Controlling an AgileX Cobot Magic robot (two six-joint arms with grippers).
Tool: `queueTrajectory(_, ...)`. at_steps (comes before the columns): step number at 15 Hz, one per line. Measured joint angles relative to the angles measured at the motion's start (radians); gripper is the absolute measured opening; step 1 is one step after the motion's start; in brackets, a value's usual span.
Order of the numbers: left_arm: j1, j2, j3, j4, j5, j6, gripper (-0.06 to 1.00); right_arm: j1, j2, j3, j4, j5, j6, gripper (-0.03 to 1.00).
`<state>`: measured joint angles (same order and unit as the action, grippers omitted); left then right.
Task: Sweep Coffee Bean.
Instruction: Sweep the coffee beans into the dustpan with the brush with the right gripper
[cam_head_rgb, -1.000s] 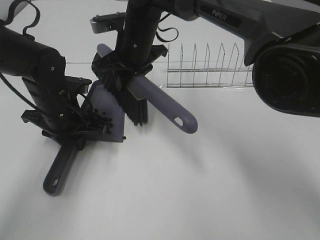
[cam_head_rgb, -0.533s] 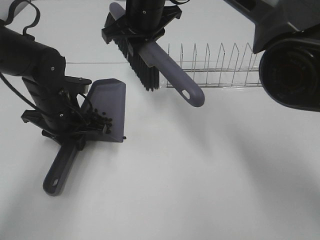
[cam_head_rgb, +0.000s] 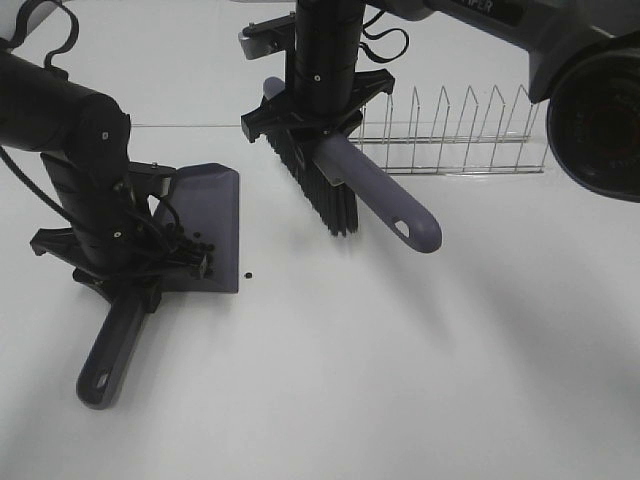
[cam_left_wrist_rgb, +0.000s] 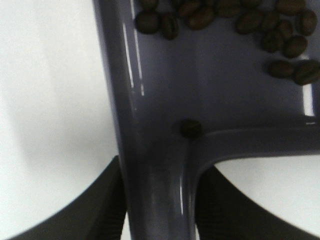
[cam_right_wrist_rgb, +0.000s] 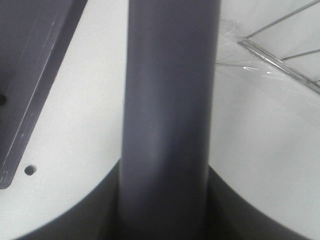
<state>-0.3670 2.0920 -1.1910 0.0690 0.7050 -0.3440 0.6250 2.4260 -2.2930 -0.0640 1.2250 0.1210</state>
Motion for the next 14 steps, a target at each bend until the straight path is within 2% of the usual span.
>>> queueTrajectory(6,-0.041,-0.015,0.041,0.000,0.008,-0.015,0.38,0.000,0.004,0.038,0.005,-0.002,0.088,0.34)
queueTrajectory(8,-0.045,-0.015,0.041,-0.001,0.010,-0.015,0.38,0.000,0.037,0.048,0.043,-0.003,0.092,0.34)
queueTrajectory(11,-0.045,-0.015,0.041,-0.002,0.010,-0.016,0.38,0.000,0.072,0.048,0.215,-0.010,0.042,0.34)
queueTrajectory(12,-0.046,-0.015,0.041,-0.002,0.010,-0.018,0.38,0.000,0.085,0.048,0.325,-0.041,0.005,0.34)
queueTrajectory(14,-0.046,-0.015,0.041,-0.002,0.010,-0.018,0.38,0.000,0.096,0.048,0.387,-0.063,-0.026,0.34)
